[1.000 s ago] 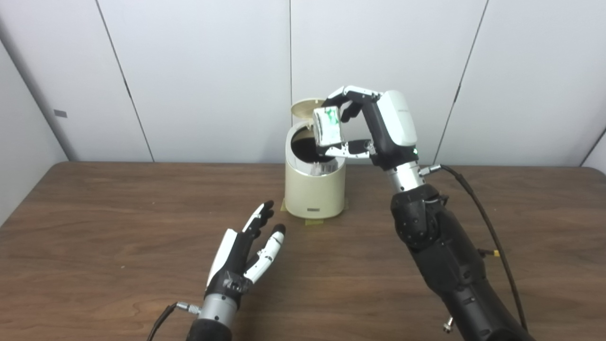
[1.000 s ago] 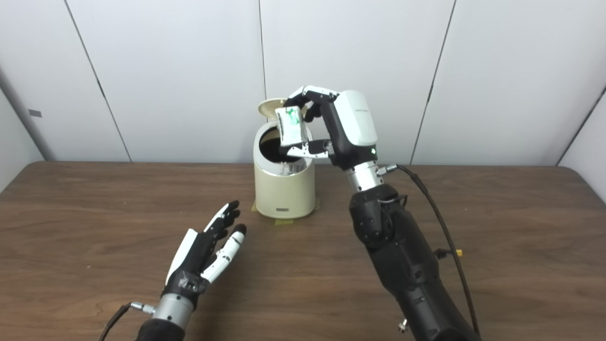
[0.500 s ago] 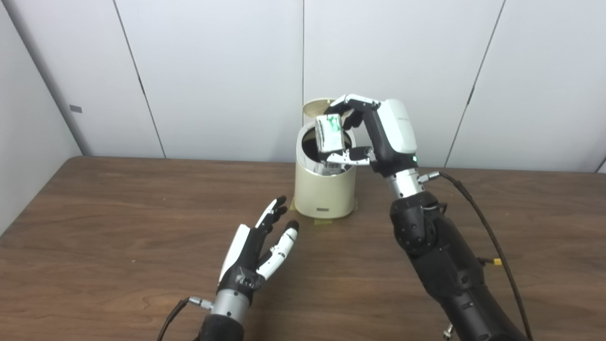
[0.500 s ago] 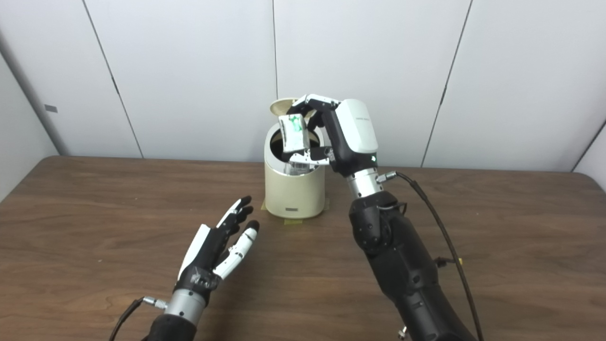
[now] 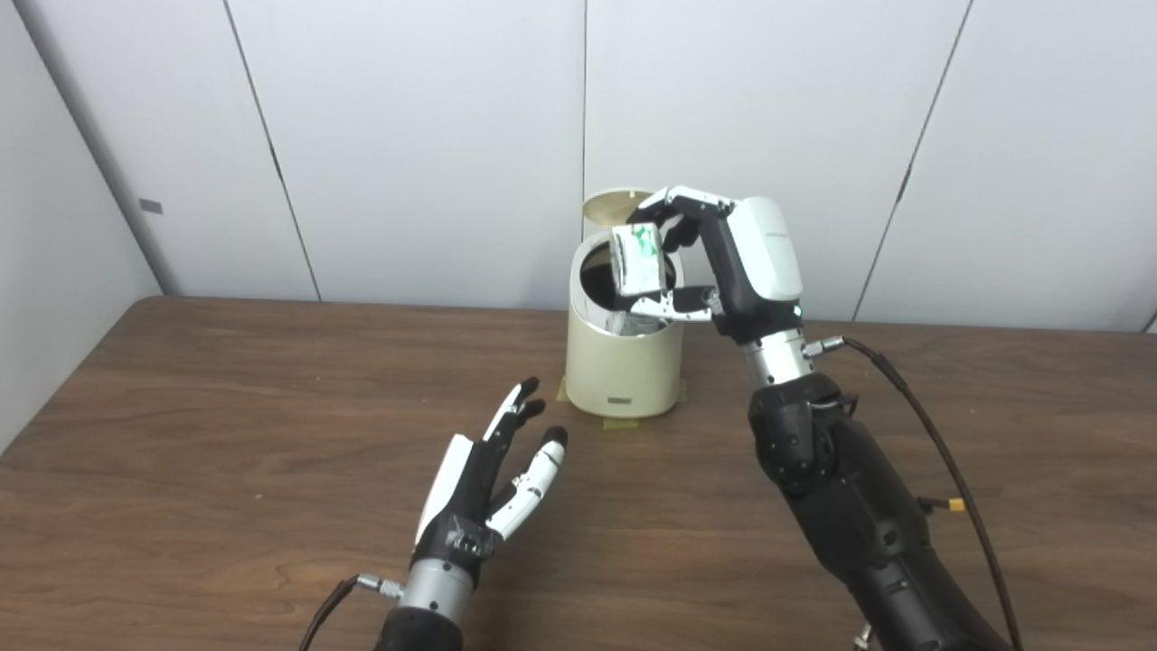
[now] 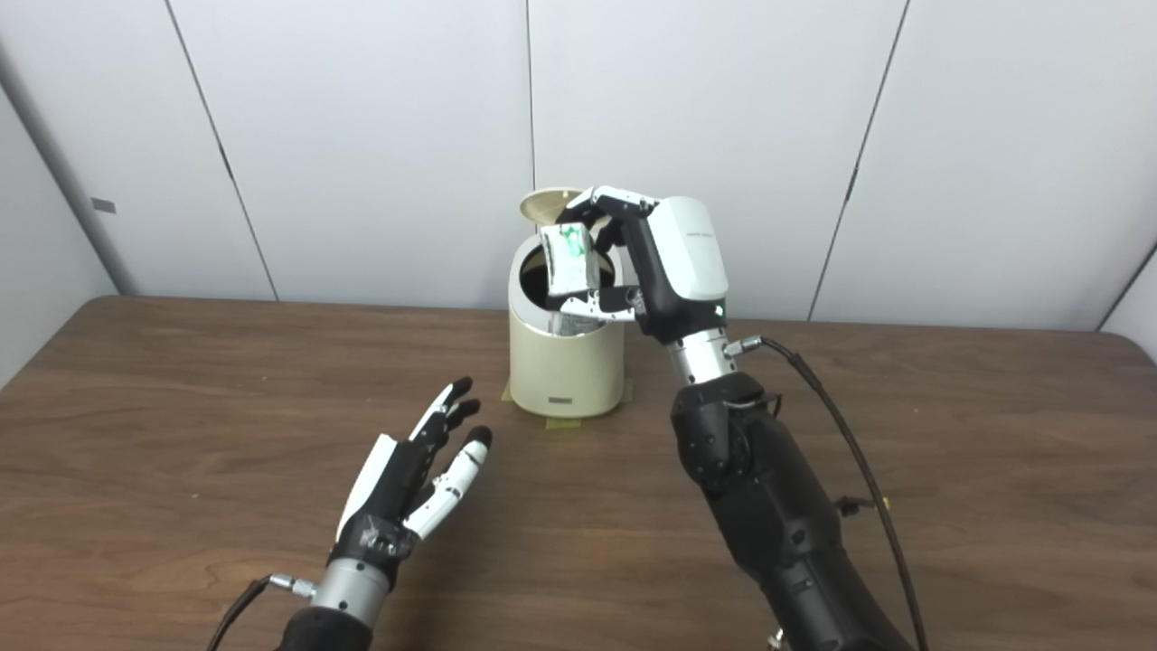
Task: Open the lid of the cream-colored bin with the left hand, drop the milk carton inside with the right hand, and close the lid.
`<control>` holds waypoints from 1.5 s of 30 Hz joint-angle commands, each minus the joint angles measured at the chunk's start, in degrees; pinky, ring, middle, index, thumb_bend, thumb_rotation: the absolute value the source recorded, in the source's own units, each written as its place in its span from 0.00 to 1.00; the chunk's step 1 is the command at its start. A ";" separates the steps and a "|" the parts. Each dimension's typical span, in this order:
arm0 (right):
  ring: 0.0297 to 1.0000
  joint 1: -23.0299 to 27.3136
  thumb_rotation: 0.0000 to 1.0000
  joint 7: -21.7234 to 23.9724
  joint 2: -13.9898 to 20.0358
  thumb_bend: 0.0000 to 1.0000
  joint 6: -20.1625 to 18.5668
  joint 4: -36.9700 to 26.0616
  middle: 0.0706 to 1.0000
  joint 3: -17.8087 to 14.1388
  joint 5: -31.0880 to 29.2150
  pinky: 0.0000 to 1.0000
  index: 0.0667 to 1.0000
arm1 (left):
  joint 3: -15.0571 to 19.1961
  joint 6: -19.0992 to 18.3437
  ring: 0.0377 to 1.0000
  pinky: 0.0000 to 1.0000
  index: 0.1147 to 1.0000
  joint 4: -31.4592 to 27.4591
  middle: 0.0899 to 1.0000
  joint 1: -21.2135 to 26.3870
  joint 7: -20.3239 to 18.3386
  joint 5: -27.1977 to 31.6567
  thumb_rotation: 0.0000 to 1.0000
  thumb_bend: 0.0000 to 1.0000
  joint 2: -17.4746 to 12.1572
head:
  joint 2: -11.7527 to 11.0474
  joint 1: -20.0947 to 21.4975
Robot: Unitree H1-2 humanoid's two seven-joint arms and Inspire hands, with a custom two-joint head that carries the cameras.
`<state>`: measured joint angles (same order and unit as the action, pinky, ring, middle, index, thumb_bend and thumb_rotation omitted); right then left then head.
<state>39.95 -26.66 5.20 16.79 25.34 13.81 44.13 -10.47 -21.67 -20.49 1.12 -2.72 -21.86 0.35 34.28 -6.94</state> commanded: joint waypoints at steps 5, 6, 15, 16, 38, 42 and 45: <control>0.75 2.11 0.17 4.68 1.22 0.97 -6.96 -5.08 0.76 1.30 2.65 0.67 0.66 | 0.26 2.51 0.96 0.99 0.98 -1.82 0.92 1.41 0.98 0.48 0.66 0.31 0.58 | 0.03 0.79; 0.77 2.07 0.19 5.27 1.30 0.99 -7.63 -5.46 0.77 1.41 2.77 0.69 0.67 | 0.31 2.51 0.96 0.99 0.98 -1.82 0.92 1.38 0.99 0.64 0.65 0.31 0.62 | 0.03 0.79; 0.64 1.65 0.22 5.75 1.68 1.00 -6.43 -6.87 0.63 0.88 -0.13 0.58 0.63 | 0.28 2.62 0.93 0.92 0.97 -1.85 0.93 1.12 1.09 0.92 0.63 0.30 0.45 | 0.10 1.09; 0.61 1.51 0.19 5.23 1.71 1.00 -5.30 -6.72 0.60 0.67 -0.97 0.55 0.61 | 0.29 2.76 0.93 0.91 0.97 -1.80 0.94 1.09 1.12 0.98 0.63 0.29 0.43 | 0.02 1.02; 0.33 -18.42 0.00 15.16 5.38 0.53 -10.55 -31.96 0.41 -9.71 -14.40 0.32 0.47 | 10.95 -3.07 0.82 0.81 0.85 -4.61 0.83 13.77 -2.42 15.04 0.60 0.24 -0.47 | -0.48 1.51; 0.36 -24.11 0.00 23.64 3.66 0.53 -24.65 -41.67 0.39 -12.37 -23.51 0.33 0.48 | 14.92 -5.25 0.82 0.81 0.85 -2.90 0.83 21.94 -3.24 27.56 0.72 0.38 -1.72 | -0.77 1.62; 0.38 -28.06 0.01 26.83 2.43 0.53 -32.13 -47.44 0.39 -14.33 -28.77 0.35 0.47 | 13.22 -5.25 0.81 0.79 0.85 -0.06 0.83 28.46 -1.07 33.98 0.75 0.42 -6.29 | -1.00 1.82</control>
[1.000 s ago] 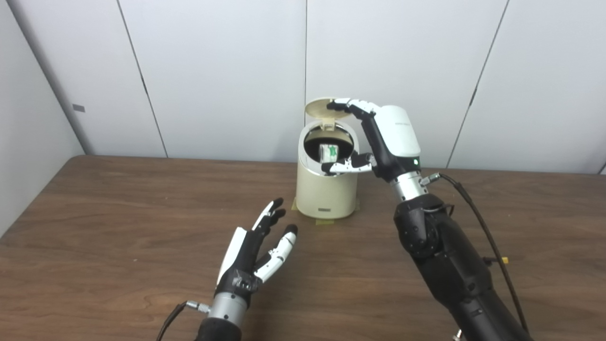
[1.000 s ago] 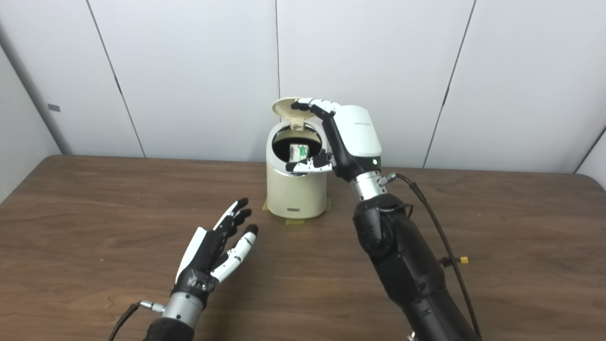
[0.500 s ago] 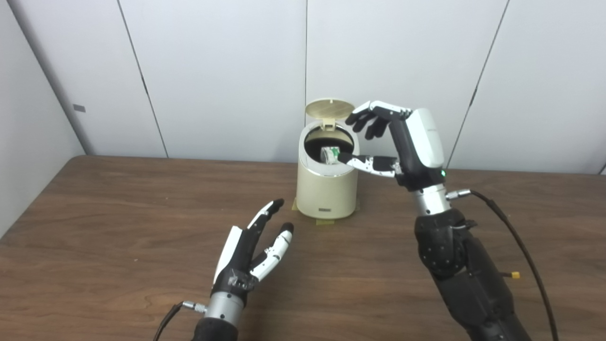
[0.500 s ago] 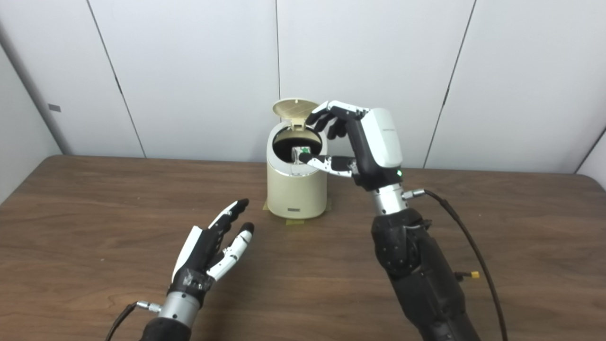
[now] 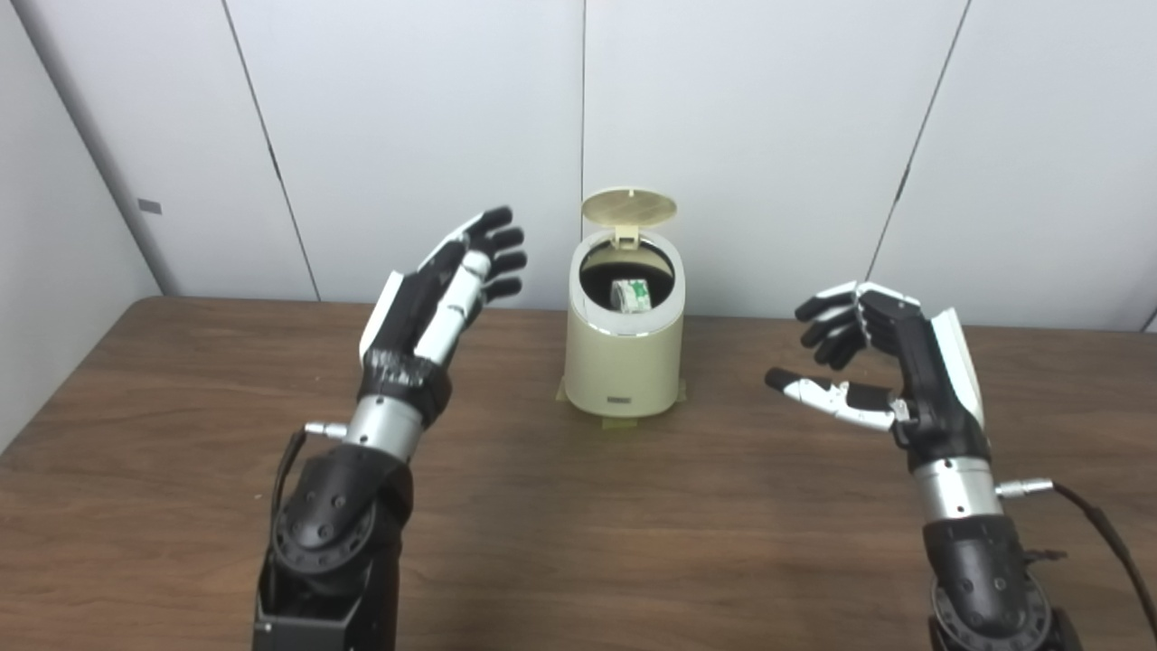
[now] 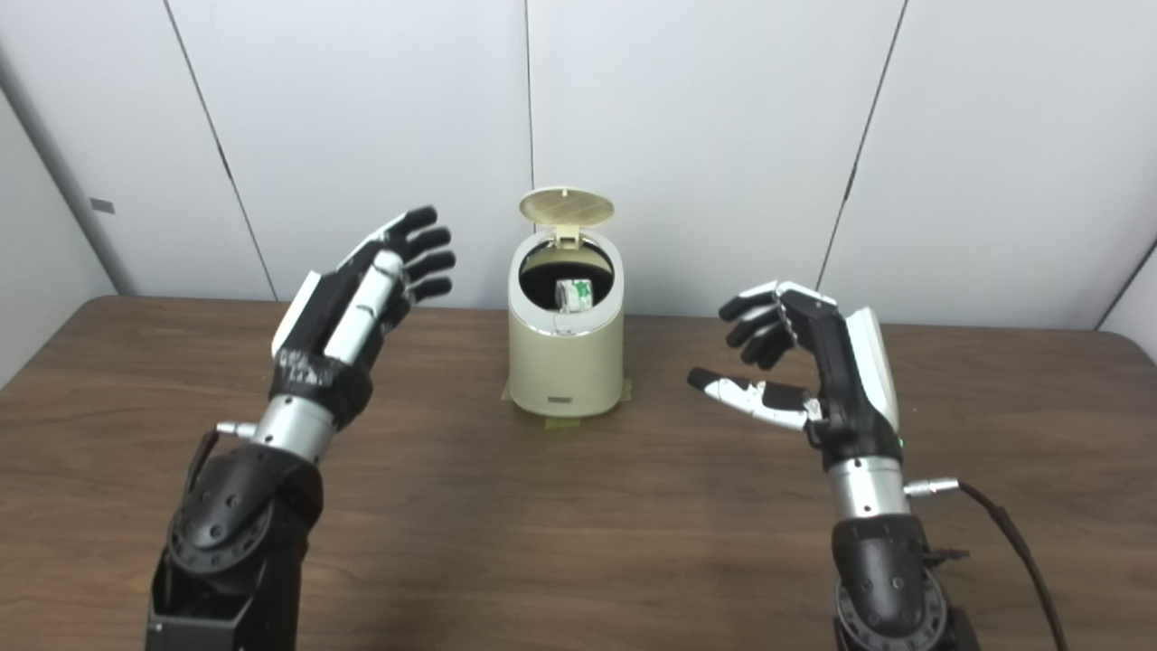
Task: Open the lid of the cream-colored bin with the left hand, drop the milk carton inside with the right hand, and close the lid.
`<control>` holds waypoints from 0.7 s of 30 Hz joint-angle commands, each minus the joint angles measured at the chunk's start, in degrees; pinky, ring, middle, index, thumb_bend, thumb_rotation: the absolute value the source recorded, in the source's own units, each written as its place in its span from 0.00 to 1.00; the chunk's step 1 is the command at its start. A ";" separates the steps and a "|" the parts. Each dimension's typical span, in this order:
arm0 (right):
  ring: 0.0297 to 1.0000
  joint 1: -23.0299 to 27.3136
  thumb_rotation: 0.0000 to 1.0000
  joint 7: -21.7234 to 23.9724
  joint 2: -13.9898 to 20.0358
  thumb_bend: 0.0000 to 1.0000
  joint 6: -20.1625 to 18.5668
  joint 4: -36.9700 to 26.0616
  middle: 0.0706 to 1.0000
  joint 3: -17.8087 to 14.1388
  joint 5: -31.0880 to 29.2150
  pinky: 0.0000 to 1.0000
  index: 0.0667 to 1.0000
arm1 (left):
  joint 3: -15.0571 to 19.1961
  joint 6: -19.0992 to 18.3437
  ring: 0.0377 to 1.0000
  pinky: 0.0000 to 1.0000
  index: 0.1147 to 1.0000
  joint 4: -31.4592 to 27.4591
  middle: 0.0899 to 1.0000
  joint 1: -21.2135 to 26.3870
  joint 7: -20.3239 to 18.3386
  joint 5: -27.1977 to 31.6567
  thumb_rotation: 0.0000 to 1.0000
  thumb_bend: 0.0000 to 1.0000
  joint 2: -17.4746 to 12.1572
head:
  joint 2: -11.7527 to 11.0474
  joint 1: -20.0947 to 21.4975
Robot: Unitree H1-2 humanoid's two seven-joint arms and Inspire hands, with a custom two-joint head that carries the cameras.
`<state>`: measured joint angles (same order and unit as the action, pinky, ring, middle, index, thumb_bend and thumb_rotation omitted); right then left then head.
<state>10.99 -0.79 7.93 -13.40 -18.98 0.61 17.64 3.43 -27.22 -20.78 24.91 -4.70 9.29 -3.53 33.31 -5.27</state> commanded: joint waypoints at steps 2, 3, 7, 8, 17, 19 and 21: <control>0.42 -1.37 0.01 1.82 -1.24 0.53 -3.49 -4.86 0.41 -2.27 -5.88 0.39 0.47 | -2.82 0.29 0.82 0.79 0.85 2.98 0.84 9.01 2.23 5.03 0.77 0.40 -5.31 | -0.08 0.33; 0.44 -2.45 0.01 2.31 -1.53 0.52 -3.13 -4.94 0.41 -2.79 -8.09 0.41 0.47 | -3.87 0.29 0.82 0.79 0.84 4.60 0.83 11.07 2.98 5.64 0.77 0.39 -6.35 | -0.12 0.51; 0.52 -5.40 0.15 3.11 -2.63 0.50 -2.17 -4.52 0.56 -3.78 -13.47 0.47 0.46 | -6.84 0.30 0.84 0.83 0.83 10.78 0.85 16.56 3.66 6.26 0.80 0.42 -8.68 | -0.41 0.76; 0.56 -5.80 0.37 3.14 -2.83 0.53 -2.64 -4.67 0.59 -3.83 -14.04 0.49 0.58 | -7.29 0.30 0.85 0.83 0.83 11.82 0.85 17.37 3.79 6.44 0.80 0.43 -8.88 | -0.41 0.76; 0.78 -9.27 0.72 4.01 -4.88 0.60 -12.05 -9.35 0.78 -4.10 -20.34 0.72 0.80 | -14.01 3.47 0.87 0.86 0.84 21.23 0.85 26.43 -0.02 -1.93 0.88 0.37 -9.43 | -1.00 1.30; 0.80 -10.05 0.79 3.88 -5.44 0.60 -13.19 -10.43 0.78 -4.34 -22.44 0.75 0.79 | -15.58 7.39 0.87 0.85 0.85 24.39 0.85 27.58 -1.00 -5.89 0.97 0.37 -10.02 | -1.08 1.32; 0.79 -10.86 0.84 3.58 -5.73 0.60 -13.43 -10.91 0.77 -4.25 -24.06 0.75 0.78 | -16.43 10.57 0.86 0.84 0.85 27.50 0.85 28.61 -1.70 -8.88 0.99 0.36 -10.25 | -1.12 1.38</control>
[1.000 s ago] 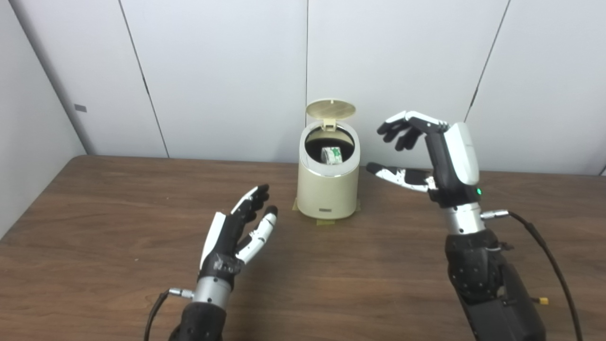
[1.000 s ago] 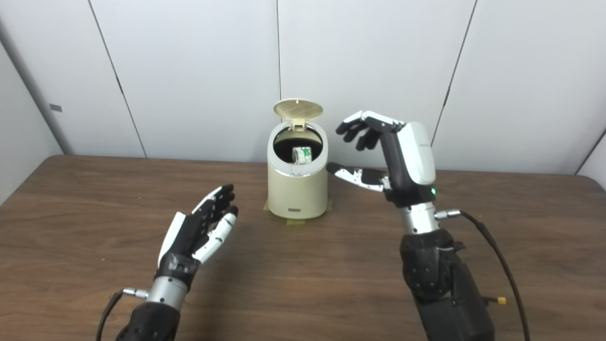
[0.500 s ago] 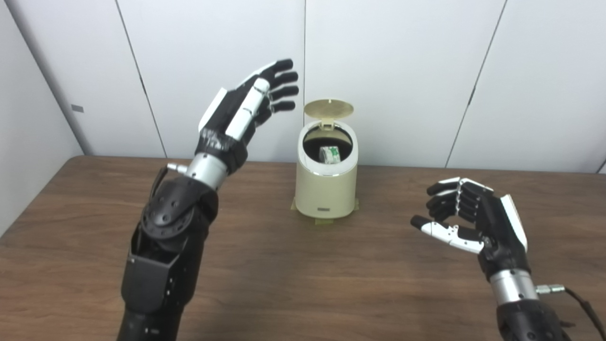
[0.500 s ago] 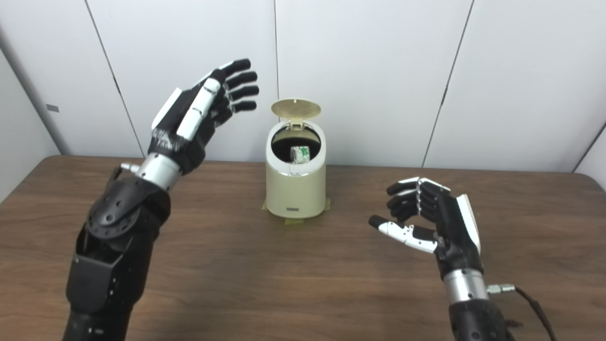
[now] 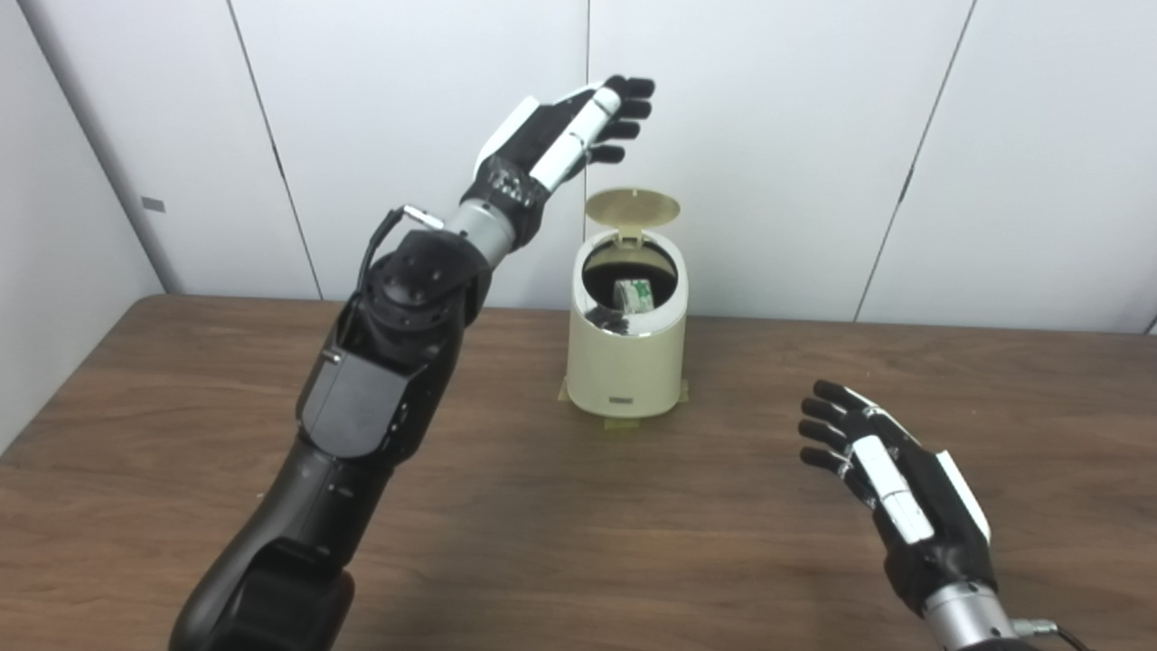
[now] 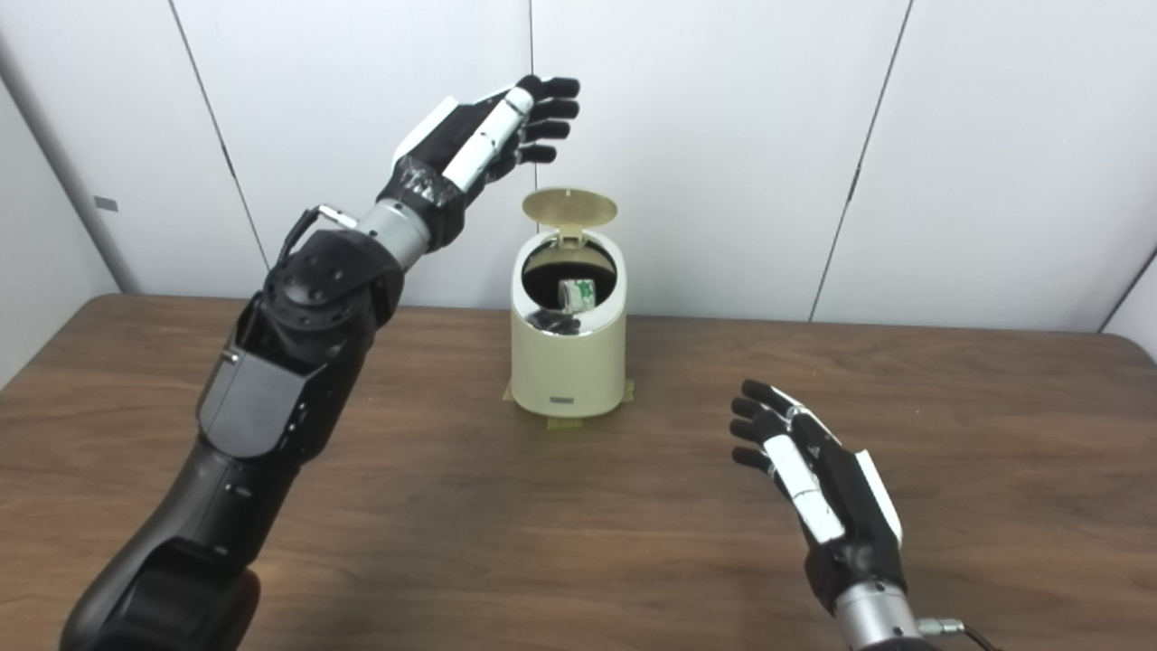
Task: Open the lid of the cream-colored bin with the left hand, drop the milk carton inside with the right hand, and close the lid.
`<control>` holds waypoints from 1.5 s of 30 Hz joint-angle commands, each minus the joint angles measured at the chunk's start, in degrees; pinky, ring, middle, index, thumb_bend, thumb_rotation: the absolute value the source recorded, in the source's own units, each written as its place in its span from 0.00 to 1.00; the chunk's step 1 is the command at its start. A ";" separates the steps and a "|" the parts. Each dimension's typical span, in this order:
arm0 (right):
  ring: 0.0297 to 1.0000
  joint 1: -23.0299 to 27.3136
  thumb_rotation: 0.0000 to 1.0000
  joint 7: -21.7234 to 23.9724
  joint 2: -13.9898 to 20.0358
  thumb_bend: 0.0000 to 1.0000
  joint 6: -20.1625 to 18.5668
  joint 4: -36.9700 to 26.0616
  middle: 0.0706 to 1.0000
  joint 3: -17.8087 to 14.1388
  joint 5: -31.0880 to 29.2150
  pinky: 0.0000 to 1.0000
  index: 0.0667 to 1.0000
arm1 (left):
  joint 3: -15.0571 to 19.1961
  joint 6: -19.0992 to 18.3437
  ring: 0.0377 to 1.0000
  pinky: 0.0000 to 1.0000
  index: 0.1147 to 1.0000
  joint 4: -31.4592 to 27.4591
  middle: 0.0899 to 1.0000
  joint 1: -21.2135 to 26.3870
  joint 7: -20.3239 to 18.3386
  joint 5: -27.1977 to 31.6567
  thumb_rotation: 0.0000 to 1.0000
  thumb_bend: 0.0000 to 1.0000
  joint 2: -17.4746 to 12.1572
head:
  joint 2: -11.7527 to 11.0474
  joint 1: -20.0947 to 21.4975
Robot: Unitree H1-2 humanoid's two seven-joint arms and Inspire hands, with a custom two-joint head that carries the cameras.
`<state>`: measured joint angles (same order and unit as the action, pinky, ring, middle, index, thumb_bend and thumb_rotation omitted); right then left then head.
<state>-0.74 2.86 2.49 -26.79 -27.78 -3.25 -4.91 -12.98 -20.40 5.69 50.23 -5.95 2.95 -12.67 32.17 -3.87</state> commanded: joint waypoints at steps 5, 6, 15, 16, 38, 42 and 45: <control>0.79 -1.00 0.93 -1.22 -0.47 0.58 -0.06 -2.49 0.74 0.01 -5.36 0.75 0.78 | -3.39 5.00 0.89 0.91 0.84 3.96 0.86 4.97 -1.76 -11.89 1.00 0.38 -2.21 | -0.13 0.05; 0.78 -1.32 0.94 -1.53 -0.51 0.58 -0.06 -2.42 0.73 -0.01 -6.18 0.75 0.79 | -4.18 5.59 0.90 0.92 0.84 4.25 0.86 5.08 -1.93 -13.69 1.00 0.38 -2.51 | -0.02 0.10; 0.77 -2.22 0.94 -4.07 0.20 0.59 -0.12 -1.64 0.68 0.63 -10.36 0.80 0.80 | -11.65 9.52 0.84 0.78 0.81 5.21 0.84 5.73 -4.00 -31.56 0.96 0.46 -6.16 | -0.04 0.46; 0.77 -2.24 0.94 -4.20 0.28 0.59 -0.11 -1.54 0.68 0.61 -10.56 0.79 0.80 | -12.37 10.51 0.84 0.78 0.81 5.34 0.84 5.72 -4.37 -33.22 0.97 0.46 -6.79 | 0.01 0.49; 0.78 -2.73 0.90 -4.42 -0.05 0.58 0.64 1.17 0.62 4.62 -6.35 0.79 0.80 | -13.01 12.18 0.79 0.86 0.79 -1.57 0.75 -1.62 -12.92 -45.87 0.87 0.43 -7.56 | 0.42 1.49; 0.79 -2.37 0.88 -3.87 -0.04 0.59 1.12 1.56 0.63 5.23 -5.70 0.79 0.81 | -13.09 13.26 0.78 0.87 0.80 -1.87 0.74 -2.95 -13.84 -46.65 0.84 0.44 -7.49 | 0.71 1.49; 0.79 -2.29 0.86 -3.70 -0.15 0.59 1.35 1.60 0.63 5.46 -5.26 0.79 0.81 | -13.10 13.89 0.77 0.87 0.80 -1.68 0.74 -3.80 -14.33 -46.97 0.84 0.45 -7.40 | 0.83 1.64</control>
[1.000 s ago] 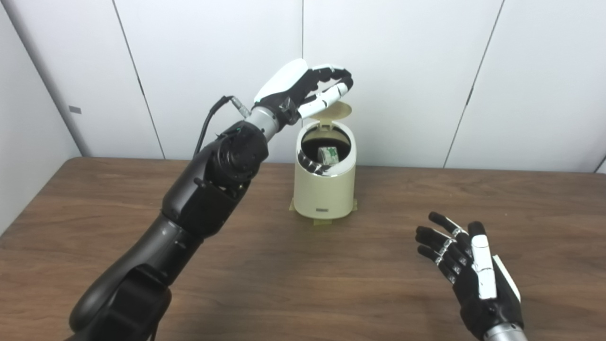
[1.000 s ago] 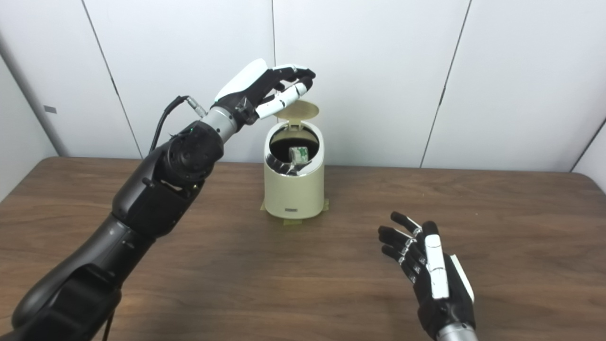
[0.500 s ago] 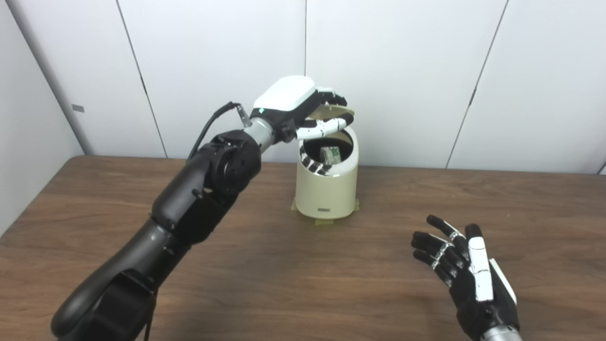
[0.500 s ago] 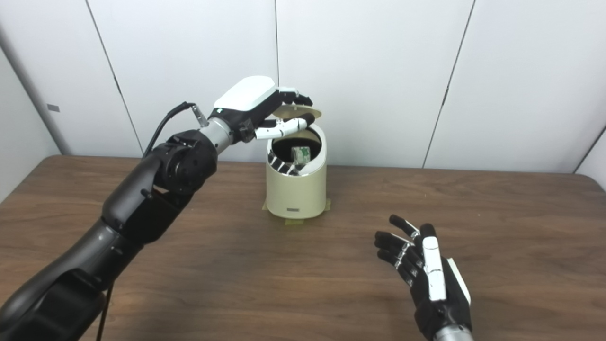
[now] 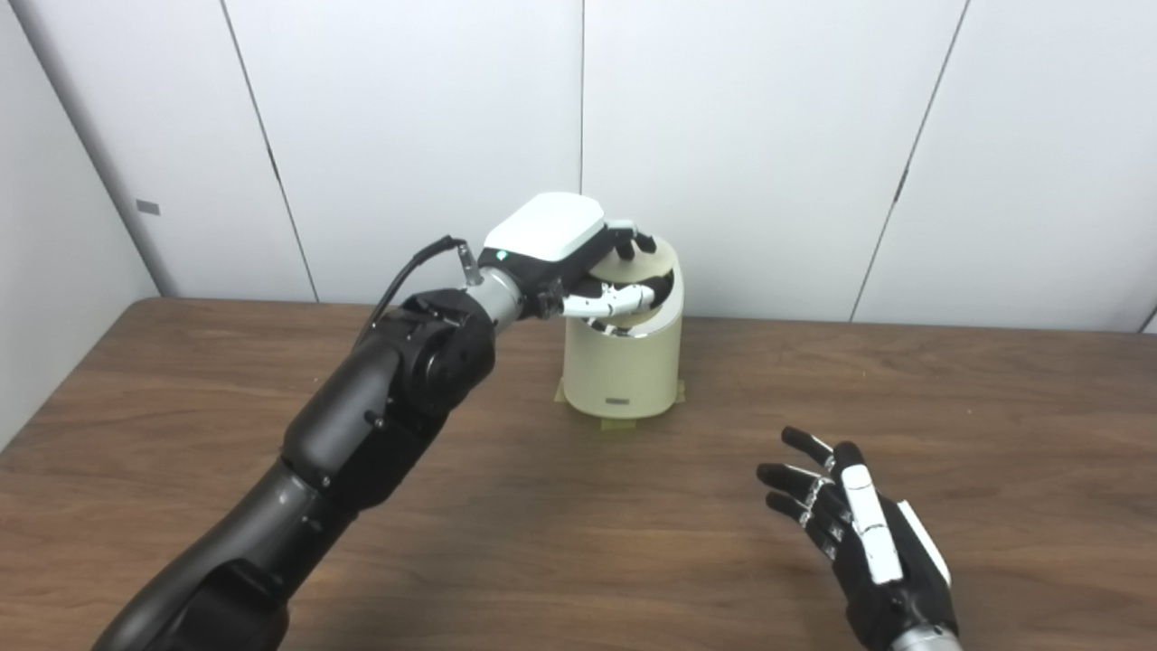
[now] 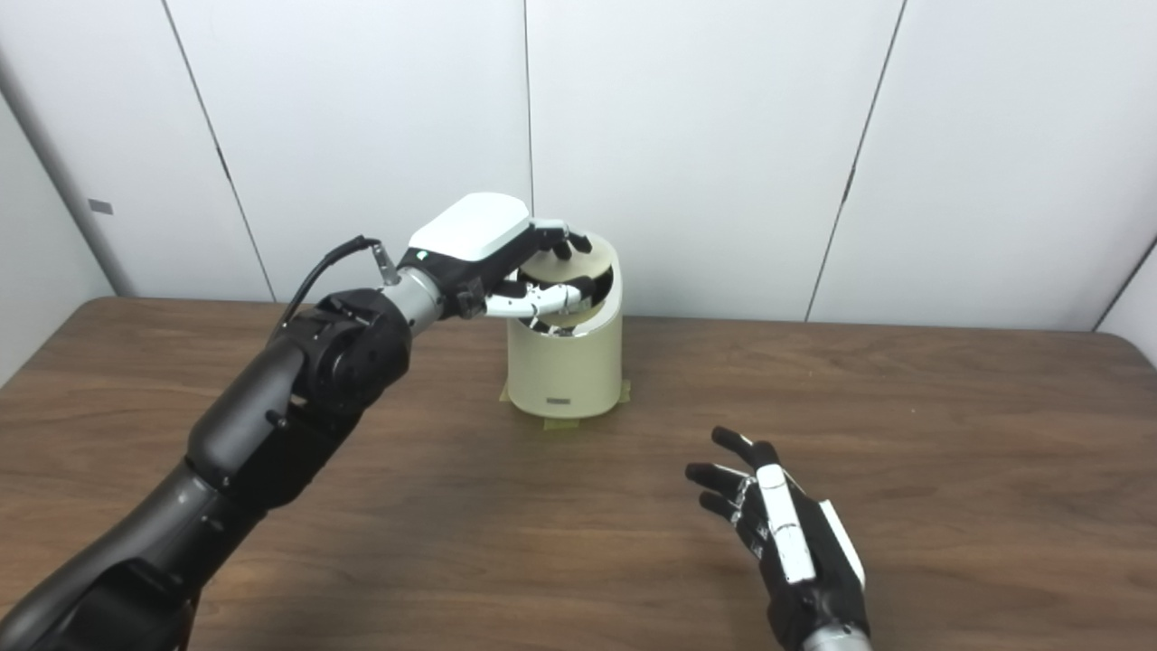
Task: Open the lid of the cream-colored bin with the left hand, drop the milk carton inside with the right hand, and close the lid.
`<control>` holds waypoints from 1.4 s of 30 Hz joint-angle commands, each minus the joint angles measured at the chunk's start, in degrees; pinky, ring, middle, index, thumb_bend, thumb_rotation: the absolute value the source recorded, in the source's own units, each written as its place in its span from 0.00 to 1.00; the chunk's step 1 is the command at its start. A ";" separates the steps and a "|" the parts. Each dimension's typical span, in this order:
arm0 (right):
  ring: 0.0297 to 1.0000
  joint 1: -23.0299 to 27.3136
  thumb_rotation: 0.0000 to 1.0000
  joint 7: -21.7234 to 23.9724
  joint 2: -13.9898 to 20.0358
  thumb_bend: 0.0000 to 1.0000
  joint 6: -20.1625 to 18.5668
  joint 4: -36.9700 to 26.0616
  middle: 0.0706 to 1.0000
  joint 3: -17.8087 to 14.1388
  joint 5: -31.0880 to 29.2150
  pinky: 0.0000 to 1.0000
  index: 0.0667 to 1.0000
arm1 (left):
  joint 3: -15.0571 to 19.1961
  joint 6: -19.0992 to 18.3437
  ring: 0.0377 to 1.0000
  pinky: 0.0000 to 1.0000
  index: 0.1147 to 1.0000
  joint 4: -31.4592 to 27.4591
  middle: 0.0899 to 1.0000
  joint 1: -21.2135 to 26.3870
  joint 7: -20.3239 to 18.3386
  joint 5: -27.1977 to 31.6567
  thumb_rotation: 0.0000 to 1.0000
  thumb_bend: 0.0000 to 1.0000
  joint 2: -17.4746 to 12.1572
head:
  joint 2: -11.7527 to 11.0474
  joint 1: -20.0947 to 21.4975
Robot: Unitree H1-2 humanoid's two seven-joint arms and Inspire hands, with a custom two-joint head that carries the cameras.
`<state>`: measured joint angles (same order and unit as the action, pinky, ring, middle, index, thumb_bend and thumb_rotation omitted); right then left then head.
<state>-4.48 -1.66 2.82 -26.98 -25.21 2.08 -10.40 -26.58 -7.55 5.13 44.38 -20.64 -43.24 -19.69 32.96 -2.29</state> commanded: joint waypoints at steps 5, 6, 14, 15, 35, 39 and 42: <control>0.80 1.31 0.83 1.05 -0.59 0.58 1.47 -1.41 0.63 0.35 0.43 0.80 0.83 | -0.03 1.85 0.80 0.89 0.82 -0.72 0.78 0.93 -1.06 -1.41 0.87 0.47 -0.44 | 0.32 0.34; 0.80 1.27 0.82 0.96 -0.62 0.58 1.37 -1.56 0.63 0.44 0.64 0.80 0.83 | -0.19 2.00 0.80 0.89 0.82 -0.64 0.78 0.61 -1.25 -1.57 0.87 0.47 -0.39 | 0.41 0.36; 0.82 0.39 0.81 1.37 -1.05 0.58 1.53 -2.14 0.68 0.54 0.65 0.83 0.84 | -2.57 2.54 0.84 0.93 0.87 1.02 0.82 -0.81 -5.21 -3.42 0.90 0.47 -0.07 | 0.53 0.97; 0.83 0.13 0.81 1.29 -1.28 0.58 1.63 -2.24 0.69 0.58 0.70 0.84 0.84 | -3.19 2.39 0.85 0.94 0.89 1.03 0.84 -0.80 -6.27 -3.80 0.92 0.46 -0.22 | 0.64 0.92; 0.82 -2.01 0.81 0.69 -3.09 0.61 3.14 -2.74 0.71 -0.22 1.16 0.83 0.87 | 7.09 -2.17 0.85 0.80 0.87 -9.16 0.84 -5.09 -2.77 1.36 0.93 0.45 3.81 | 1.50 1.34; 0.82 -2.01 0.81 0.62 -3.42 0.62 3.14 -2.87 0.72 -0.85 0.71 0.83 0.86 | 17.18 -8.47 0.76 0.69 0.81 -18.22 0.76 -9.39 -0.22 10.90 0.81 0.39 9.94 | 1.50 1.55; 0.82 -1.80 0.81 0.38 -3.85 0.61 3.14 -2.85 0.72 -1.64 -0.05 0.84 0.86 | 22.69 -12.04 0.69 0.60 0.77 -25.00 0.71 -14.98 0.81 17.61 0.63 0.34 13.43 | 1.29 2.01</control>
<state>-5.83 -1.17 0.56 -26.53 -25.76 1.05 -9.73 -5.10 -18.26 -17.30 30.06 -21.39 -28.46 -6.42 34.19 -0.27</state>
